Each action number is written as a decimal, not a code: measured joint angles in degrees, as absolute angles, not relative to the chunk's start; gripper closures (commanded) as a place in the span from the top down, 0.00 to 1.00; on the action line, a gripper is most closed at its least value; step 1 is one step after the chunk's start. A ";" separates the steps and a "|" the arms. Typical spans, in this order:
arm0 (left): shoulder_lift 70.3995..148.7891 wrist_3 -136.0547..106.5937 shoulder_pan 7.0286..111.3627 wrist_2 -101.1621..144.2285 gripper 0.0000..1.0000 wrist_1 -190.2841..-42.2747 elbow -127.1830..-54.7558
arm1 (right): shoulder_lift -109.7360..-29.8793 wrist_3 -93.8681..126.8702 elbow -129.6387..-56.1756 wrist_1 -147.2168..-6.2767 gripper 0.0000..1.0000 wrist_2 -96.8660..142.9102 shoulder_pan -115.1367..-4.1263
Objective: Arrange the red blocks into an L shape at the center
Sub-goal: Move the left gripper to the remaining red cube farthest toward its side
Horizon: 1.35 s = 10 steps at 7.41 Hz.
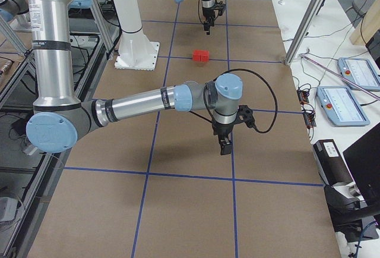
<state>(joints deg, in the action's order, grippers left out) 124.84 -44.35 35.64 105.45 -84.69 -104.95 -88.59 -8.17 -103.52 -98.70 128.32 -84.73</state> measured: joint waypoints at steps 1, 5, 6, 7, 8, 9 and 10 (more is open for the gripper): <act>118.39 -38.32 38.68 106.92 1.00 -84.83 -109.34 | -88.61 -8.18 -103.51 -98.70 1.00 128.32 -84.73; 99.44 -32.93 48.98 112.38 1.00 -98.47 -113.02 | -88.92 -8.23 -103.03 -98.70 1.00 128.32 -84.73; 97.66 -39.78 49.77 112.63 1.00 -101.83 -112.21 | -89.46 -8.24 -102.30 -98.70 1.00 128.30 -84.74; 96.74 -45.84 50.06 112.72 1.00 -104.03 -111.00 | -90.00 -8.30 -101.81 -98.70 1.00 128.27 -84.77; 95.54 -48.61 50.11 112.77 1.00 -106.88 -109.26 | -90.30 -8.33 -101.71 -98.70 1.00 128.26 -84.80; 94.04 -49.45 50.11 112.86 1.00 -111.59 -107.01 | -90.46 -8.40 -101.76 -98.70 1.00 128.29 -84.81; 92.68 -49.50 50.11 113.17 1.00 -116.10 -105.06 | -90.56 -8.54 -101.84 -98.70 1.00 128.29 -84.81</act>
